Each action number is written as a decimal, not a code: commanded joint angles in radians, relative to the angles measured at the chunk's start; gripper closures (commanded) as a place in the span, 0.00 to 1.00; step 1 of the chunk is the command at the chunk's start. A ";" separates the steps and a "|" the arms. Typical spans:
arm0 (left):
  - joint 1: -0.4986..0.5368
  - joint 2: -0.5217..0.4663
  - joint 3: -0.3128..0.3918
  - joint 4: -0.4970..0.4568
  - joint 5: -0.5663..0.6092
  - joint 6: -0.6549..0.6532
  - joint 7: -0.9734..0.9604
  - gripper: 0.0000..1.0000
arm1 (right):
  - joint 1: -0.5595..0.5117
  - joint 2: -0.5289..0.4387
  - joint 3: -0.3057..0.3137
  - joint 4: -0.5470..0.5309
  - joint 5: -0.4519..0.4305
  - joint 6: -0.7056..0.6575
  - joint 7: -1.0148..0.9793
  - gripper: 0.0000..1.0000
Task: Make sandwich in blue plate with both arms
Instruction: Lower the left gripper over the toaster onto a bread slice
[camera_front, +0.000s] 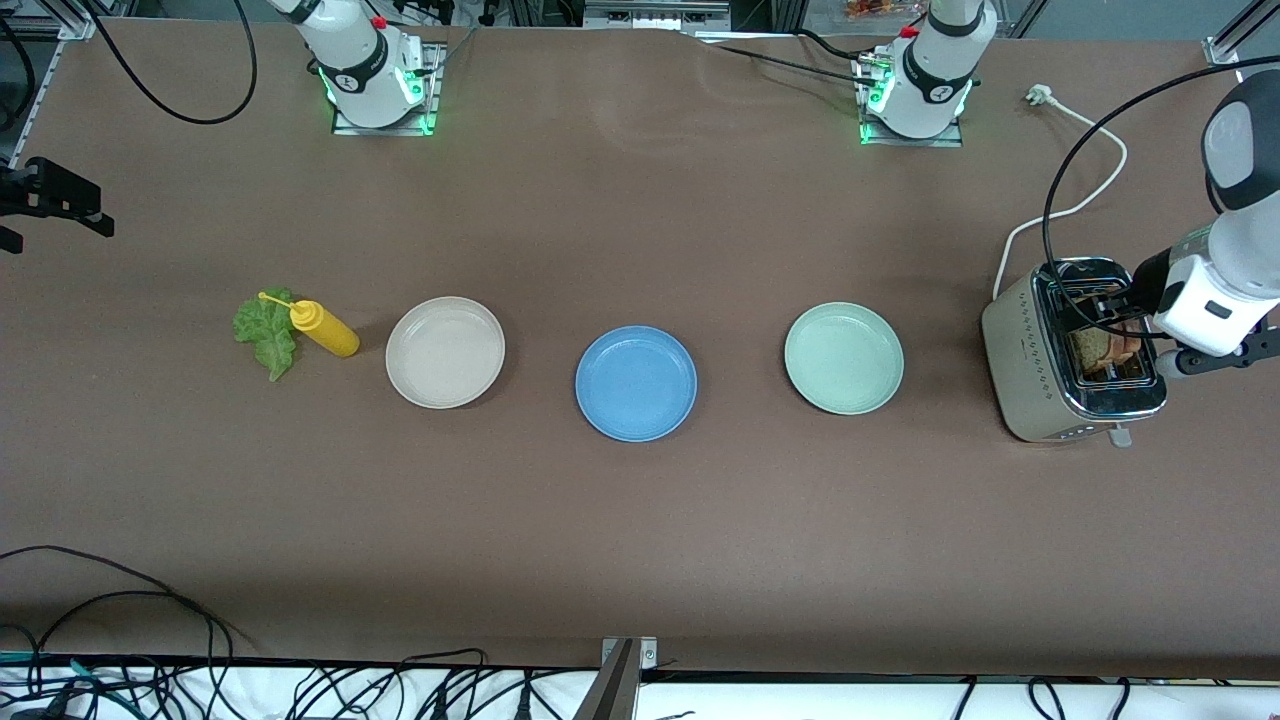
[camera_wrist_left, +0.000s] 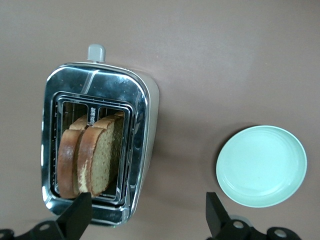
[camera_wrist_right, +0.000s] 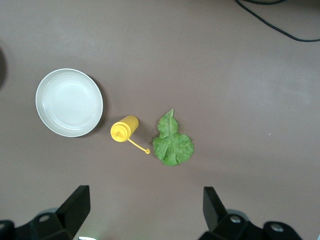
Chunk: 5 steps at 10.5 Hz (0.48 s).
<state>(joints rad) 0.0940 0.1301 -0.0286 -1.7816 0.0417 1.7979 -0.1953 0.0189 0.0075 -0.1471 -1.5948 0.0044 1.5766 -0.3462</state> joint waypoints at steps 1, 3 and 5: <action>0.024 0.016 -0.004 -0.044 0.027 0.073 0.011 0.00 | -0.005 0.000 -0.003 0.019 0.019 -0.023 -0.010 0.00; 0.041 0.039 0.013 -0.045 0.027 0.100 0.106 0.00 | -0.005 0.000 -0.003 0.019 0.019 -0.023 -0.011 0.00; 0.042 0.055 0.026 -0.044 0.027 0.100 0.114 0.00 | -0.005 0.000 0.000 0.019 0.020 -0.024 -0.014 0.00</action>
<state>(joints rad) 0.1281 0.1733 -0.0112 -1.8233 0.0421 1.8838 -0.1189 0.0188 0.0075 -0.1487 -1.5948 0.0044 1.5761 -0.3462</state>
